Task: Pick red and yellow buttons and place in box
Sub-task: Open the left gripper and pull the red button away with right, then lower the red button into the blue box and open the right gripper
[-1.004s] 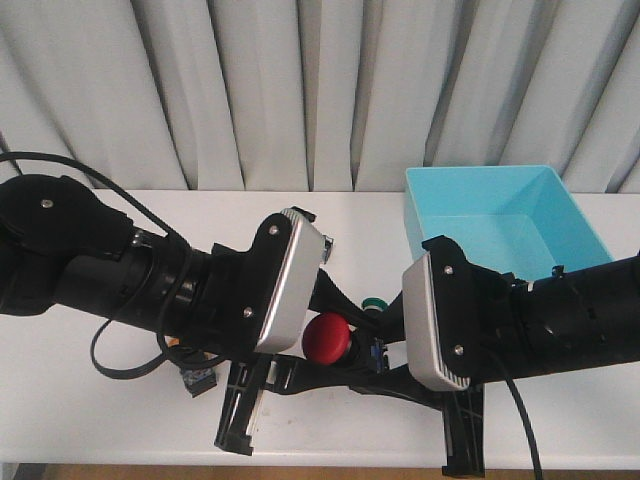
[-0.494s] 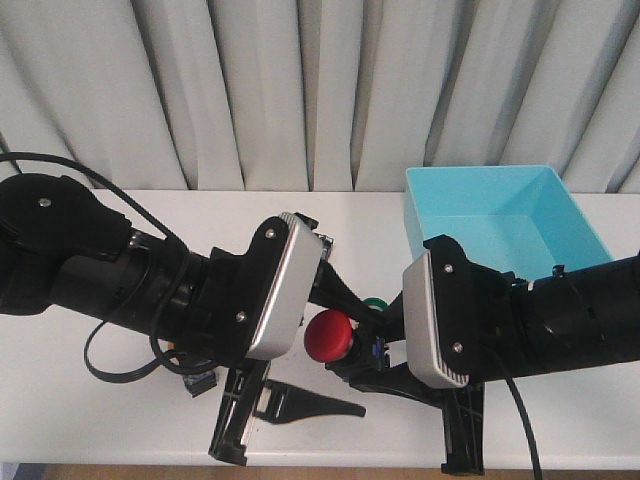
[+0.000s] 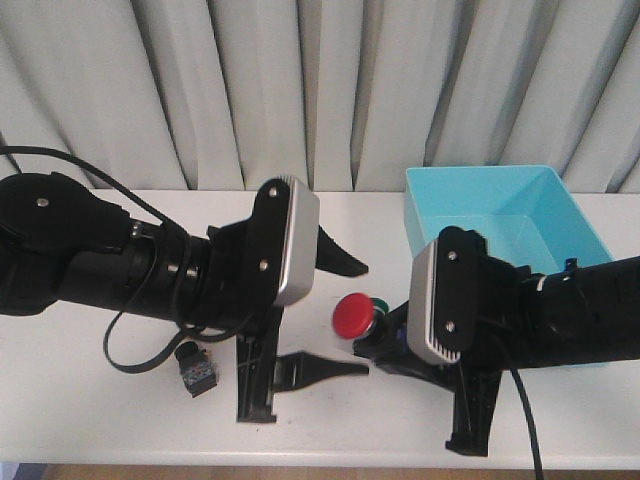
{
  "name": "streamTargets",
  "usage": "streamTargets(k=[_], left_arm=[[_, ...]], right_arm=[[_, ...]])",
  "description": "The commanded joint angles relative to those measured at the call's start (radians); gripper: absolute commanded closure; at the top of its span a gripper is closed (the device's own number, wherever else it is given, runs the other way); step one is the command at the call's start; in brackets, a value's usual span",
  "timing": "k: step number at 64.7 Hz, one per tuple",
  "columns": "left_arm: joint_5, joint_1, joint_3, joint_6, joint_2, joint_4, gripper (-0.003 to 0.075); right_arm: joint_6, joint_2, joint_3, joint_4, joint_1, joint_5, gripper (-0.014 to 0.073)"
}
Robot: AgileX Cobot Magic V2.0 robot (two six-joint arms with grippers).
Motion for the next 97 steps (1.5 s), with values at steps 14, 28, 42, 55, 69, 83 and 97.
streamTargets(k=[14, 28, 42, 55, 69, 83, 97], left_arm=[[-0.156, -0.003, -0.021, -0.091, -0.037, -0.058, 0.0134], [-0.156, -0.003, -0.021, -0.091, -0.037, -0.058, 0.0134], [-0.156, -0.003, -0.021, -0.091, -0.037, -0.058, 0.0134], [-0.156, -0.003, -0.021, -0.091, -0.037, -0.058, 0.0134], [-0.156, -0.003, -0.021, -0.091, -0.037, -0.058, 0.0134], [-0.156, -0.003, -0.021, -0.091, -0.037, -0.058, 0.0134], [-0.156, -0.003, -0.021, -0.091, -0.037, -0.058, 0.0134]], right_arm=[[0.971, -0.026, -0.076, -0.618, -0.008, -0.125, 0.0420], [1.624, 0.069, -0.224, -1.114, -0.009, 0.064, 0.0419], [1.619, 0.223, -0.367, -1.050, -0.191, 0.210, 0.0414], [1.424, 0.358, -0.467, -0.801, -0.394, 0.214, 0.0409], [1.366, 0.528, -0.577, -0.776, -0.447, 0.224, 0.0405], [1.352, 0.675, -0.657, -0.770, -0.445, 0.229, 0.0400], [1.351, 0.760, -0.671, -0.776, -0.445, 0.222, 0.0393]])
